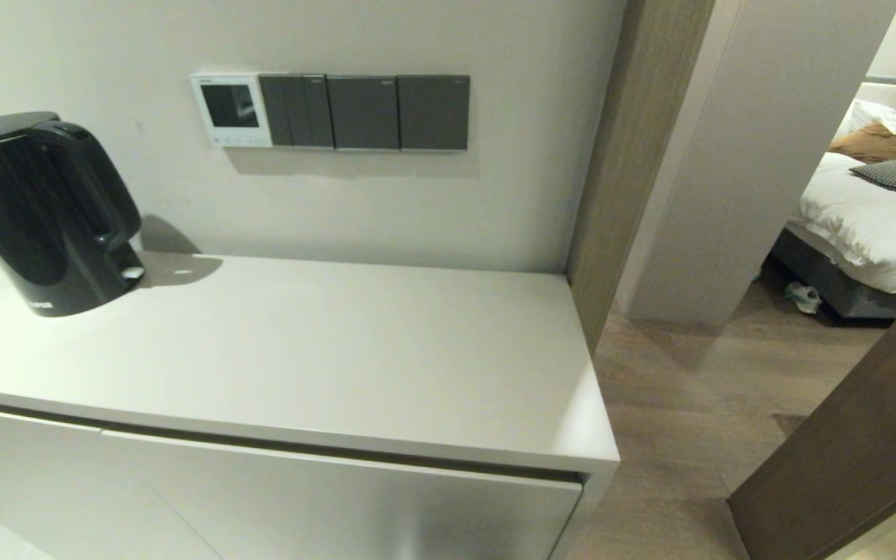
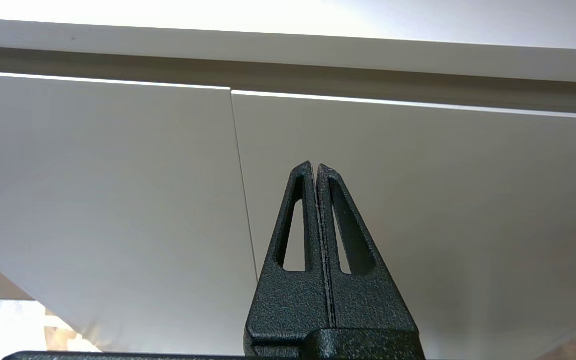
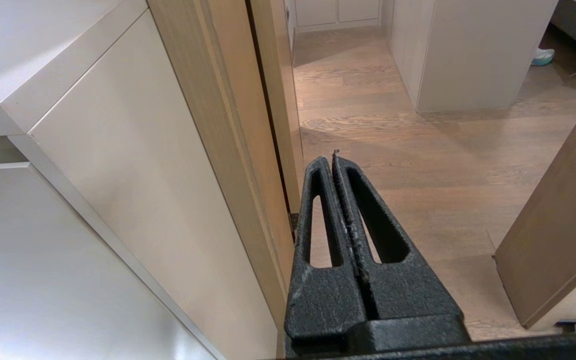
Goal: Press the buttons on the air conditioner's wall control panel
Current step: Turn on the central air conditioner
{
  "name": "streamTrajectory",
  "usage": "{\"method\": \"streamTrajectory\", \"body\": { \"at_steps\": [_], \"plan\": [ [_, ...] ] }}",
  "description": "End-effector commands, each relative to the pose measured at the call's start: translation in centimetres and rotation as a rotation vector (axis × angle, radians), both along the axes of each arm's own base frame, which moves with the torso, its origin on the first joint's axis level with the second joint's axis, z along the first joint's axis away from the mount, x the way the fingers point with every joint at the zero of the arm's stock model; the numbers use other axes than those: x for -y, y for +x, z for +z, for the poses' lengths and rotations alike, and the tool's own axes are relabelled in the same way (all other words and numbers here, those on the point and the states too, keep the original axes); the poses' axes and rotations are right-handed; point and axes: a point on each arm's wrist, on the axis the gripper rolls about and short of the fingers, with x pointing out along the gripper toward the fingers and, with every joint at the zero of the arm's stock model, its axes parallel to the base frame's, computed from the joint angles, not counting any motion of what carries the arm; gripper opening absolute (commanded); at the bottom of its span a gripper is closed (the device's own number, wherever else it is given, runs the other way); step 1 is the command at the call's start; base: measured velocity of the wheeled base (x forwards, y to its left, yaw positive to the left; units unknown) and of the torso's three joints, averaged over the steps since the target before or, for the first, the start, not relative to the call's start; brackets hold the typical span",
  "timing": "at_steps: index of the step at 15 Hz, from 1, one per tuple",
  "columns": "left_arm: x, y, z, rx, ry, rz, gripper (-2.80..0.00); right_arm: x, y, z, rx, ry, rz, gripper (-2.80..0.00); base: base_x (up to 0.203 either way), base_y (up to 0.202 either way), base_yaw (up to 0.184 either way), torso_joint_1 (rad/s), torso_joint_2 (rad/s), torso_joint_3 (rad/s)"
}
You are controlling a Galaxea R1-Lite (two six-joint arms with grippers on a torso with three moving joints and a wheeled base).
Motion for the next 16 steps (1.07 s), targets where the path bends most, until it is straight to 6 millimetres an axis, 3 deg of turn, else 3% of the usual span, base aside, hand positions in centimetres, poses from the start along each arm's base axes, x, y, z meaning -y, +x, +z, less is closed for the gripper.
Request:
{"method": "streamTrajectory", "body": {
  "at_steps": [1, 3, 6, 10, 13, 16],
  "plan": [
    [0.0, 0.0, 0.0, 0.0, 0.009, 0.002, -2.8, 0.0, 0.0, 0.0, -0.003, 0.0, 0.001, -2.8, 0.0, 0.0, 0.0, 0.0, 0.0, 0.0],
    [0.0, -0.2, 0.7, 0.025, 0.015, 0.002, -2.8, 0.0, 0.0, 0.0, -0.003, 0.0, 0.001, -2.8, 0.0, 0.0, 0.0, 0.0, 0.0, 0.0],
    [0.0, -1.5, 4.8, 0.116, 0.013, -0.008, -2.8, 0.0, 0.0, 0.0, -0.003, 0.0, 0.001, -2.8, 0.0, 0.0, 0.0, 0.0, 0.0, 0.0],
    [0.1, -0.5, 10.8, 0.107, 0.005, -0.036, -2.8, 0.0, 0.0, 0.0, -0.003, 0.0, 0.001, -2.8, 0.0, 0.0, 0.0, 0.0, 0.0, 0.0],
    [0.1, 2.2, 15.1, 0.098, -0.028, -0.05, -2.8, 0.0, 0.0, 0.0, -0.003, 0.0, 0.001, -2.8, 0.0, 0.0, 0.0, 0.0, 0.0, 0.0],
    [0.2, 6.6, 18.7, 0.096, -0.055, -0.072, -2.8, 0.0, 0.0, 0.0, -0.003, 0.0, 0.002, -2.8, 0.0, 0.0, 0.0, 0.0, 0.0, 0.0]
  ]
}}
